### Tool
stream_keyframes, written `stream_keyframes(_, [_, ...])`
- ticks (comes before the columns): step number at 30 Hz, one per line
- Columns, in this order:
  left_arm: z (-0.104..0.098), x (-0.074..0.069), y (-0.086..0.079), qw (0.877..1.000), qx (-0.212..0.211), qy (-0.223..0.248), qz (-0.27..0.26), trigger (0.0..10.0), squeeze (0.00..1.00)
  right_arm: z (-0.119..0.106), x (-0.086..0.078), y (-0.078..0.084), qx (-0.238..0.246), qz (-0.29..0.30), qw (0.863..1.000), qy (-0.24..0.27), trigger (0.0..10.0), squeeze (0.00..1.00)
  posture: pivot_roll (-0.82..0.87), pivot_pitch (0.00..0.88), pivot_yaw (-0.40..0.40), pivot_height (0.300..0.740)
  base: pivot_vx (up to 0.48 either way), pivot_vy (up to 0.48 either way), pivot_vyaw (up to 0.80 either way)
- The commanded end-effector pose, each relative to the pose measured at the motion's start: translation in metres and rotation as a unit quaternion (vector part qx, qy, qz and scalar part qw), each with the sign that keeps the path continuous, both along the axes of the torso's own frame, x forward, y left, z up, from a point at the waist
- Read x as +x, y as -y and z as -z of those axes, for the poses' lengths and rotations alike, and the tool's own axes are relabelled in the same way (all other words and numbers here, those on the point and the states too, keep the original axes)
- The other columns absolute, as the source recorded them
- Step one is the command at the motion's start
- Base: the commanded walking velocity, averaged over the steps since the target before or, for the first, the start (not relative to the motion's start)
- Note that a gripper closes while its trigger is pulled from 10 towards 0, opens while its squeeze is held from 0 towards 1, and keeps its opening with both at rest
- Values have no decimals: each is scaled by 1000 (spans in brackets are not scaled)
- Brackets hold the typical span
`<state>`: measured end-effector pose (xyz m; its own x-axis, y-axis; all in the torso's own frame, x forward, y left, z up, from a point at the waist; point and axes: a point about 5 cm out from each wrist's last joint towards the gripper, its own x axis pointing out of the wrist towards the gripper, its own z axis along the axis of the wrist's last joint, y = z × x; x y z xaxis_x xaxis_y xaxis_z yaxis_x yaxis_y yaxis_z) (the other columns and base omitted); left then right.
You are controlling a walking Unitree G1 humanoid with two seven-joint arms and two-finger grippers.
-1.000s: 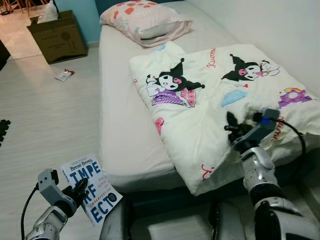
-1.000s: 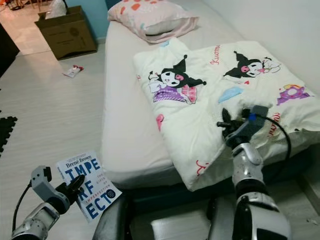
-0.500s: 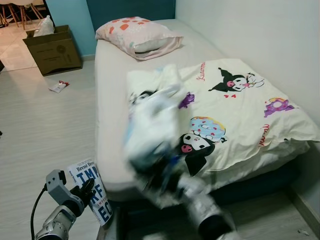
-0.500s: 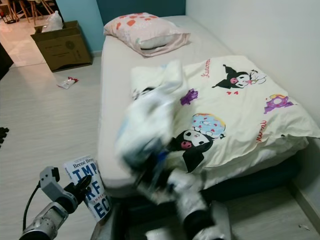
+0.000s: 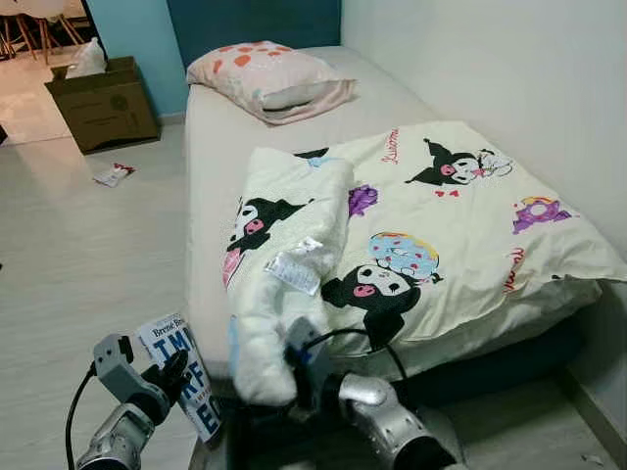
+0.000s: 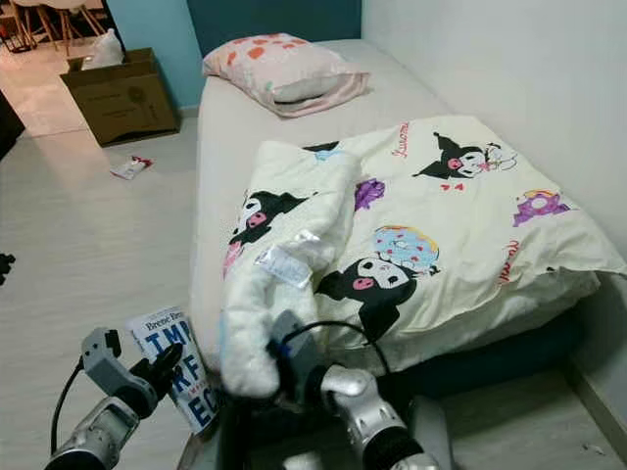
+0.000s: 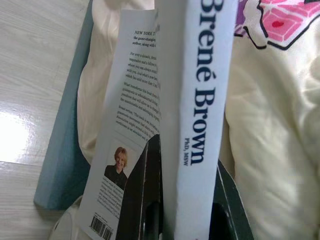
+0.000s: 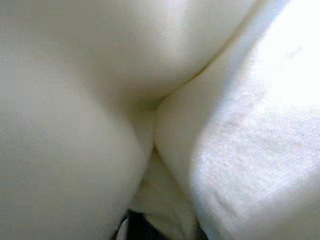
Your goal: Clean up the room
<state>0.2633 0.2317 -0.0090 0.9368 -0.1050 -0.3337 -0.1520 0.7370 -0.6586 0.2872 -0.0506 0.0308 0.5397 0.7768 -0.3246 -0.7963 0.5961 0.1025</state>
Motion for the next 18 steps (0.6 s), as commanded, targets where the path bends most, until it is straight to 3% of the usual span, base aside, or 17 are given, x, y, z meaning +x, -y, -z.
stream_keyframes(1, [-4,6,7,1000,-7,15,9,10000,0,1,-1,1,12,8,1000,-15,10000,1000,153,58,25,505,0,0,0])
stream_keyframes(3, [-4,7,7,1000,-8,17,9,10000,0,0,-1,1,21,5,1000,-19,10000,1000,155,57,24,505,0,0,0])
stream_keyframes(5, [-6,8,6,1000,-8,20,6,10000,0,-3,-10,2,43,-64,997,-30,10000,1000,155,55,22,505,0,0,0])
stream_keyframes(10, [-6,9,5,1000,-7,21,4,10000,0,-3,-22,8,26,-136,989,-49,10000,1000,152,55,18,505,0,0,0])
stream_keyframes(13, [-5,7,4,1000,-6,18,3,10000,0,-8,-35,20,23,-188,980,-59,10000,1000,143,56,16,505,0,0,0])
stream_keyframes(18, [0,3,6,1000,-6,9,3,10000,0,-41,-60,45,38,-260,963,-56,10000,1000,128,60,15,505,0,0,0])
